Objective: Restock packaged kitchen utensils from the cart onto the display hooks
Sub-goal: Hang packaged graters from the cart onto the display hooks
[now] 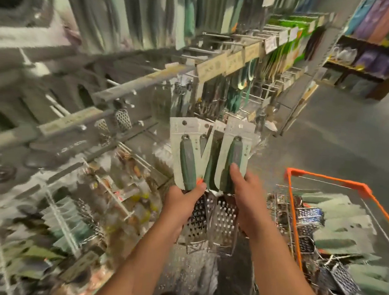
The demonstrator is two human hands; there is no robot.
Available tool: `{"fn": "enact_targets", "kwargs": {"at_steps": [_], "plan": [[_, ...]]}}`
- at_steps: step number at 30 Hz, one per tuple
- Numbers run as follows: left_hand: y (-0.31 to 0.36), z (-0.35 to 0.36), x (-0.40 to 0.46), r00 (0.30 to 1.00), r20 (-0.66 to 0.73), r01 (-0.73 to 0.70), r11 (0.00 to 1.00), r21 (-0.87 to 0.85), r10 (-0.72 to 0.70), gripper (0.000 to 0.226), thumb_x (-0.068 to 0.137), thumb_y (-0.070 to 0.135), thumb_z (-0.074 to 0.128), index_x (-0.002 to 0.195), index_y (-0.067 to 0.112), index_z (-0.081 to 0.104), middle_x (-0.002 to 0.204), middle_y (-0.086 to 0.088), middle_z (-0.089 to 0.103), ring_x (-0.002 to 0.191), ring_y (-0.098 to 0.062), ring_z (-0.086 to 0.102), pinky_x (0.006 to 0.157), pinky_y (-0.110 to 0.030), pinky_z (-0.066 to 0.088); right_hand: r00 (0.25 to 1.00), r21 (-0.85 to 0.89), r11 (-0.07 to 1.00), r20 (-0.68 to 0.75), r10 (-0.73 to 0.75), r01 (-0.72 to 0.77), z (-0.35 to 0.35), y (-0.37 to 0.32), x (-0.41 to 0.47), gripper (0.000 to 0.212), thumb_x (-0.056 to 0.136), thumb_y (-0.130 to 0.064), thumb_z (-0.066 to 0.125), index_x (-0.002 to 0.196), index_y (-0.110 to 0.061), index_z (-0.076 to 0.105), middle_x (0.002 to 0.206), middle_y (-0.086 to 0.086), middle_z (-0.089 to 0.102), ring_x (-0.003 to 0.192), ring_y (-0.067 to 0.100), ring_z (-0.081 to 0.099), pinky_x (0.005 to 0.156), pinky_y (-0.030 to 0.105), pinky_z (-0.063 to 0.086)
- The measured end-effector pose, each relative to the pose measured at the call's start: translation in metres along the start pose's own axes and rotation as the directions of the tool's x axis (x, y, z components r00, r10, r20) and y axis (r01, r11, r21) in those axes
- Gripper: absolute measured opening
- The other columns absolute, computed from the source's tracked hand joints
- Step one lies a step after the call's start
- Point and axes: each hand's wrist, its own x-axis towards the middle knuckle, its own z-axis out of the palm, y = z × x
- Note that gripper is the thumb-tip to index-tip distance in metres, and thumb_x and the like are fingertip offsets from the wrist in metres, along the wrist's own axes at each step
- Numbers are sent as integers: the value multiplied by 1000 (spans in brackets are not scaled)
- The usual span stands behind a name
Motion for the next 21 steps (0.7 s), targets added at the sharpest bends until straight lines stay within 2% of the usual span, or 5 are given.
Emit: {"fn": "enact_targets", "kwargs": {"at_steps": [6,10,15,18,21], "plan": [[0,-71,20,989,-146,22,999,-50,-29,15,92,38,76,98,24,73,88,7,79,90,-16,73,85,-38,58,989,-37,999,148,11,-5,82,2,31,39,101,-44,62,127,-16,66,113,6,77,104,25,75,95,52,59],[2,-97,25,971,-232,20,990,-137,-52,13,94,36,74,97,23,70,85,6,75,85,-8,67,69,-25,49,973,-92,996,228,26,-5,112,7,44,38,101,-46,61,121,-15,70,108,7,79,100,27,76,93,54,59],[16,-106,31,940,-326,40,982,-186,-100,32,96,38,70,80,32,43,85,10,54,76,-4,49,60,-25,36,961,-152,988,275,21,22,133,7,62,38,101,-55,55,117,-25,73,106,-1,79,101,23,75,92,50,58],[26,-100,36,910,-392,46,974,-222,-132,25,95,40,71,84,27,53,85,5,62,79,-11,58,61,-27,39,943,-174,983,332,10,51,136,2,73,38,104,-50,53,110,-19,75,100,2,79,94,22,76,86,46,58],[27,-92,46,875,-467,12,970,-242,-128,23,92,45,73,91,22,66,79,-3,70,79,-22,66,67,-35,50,918,-192,979,397,13,69,134,-2,83,67,90,-74,58,126,-18,69,122,5,74,114,26,70,100,50,55]]}}
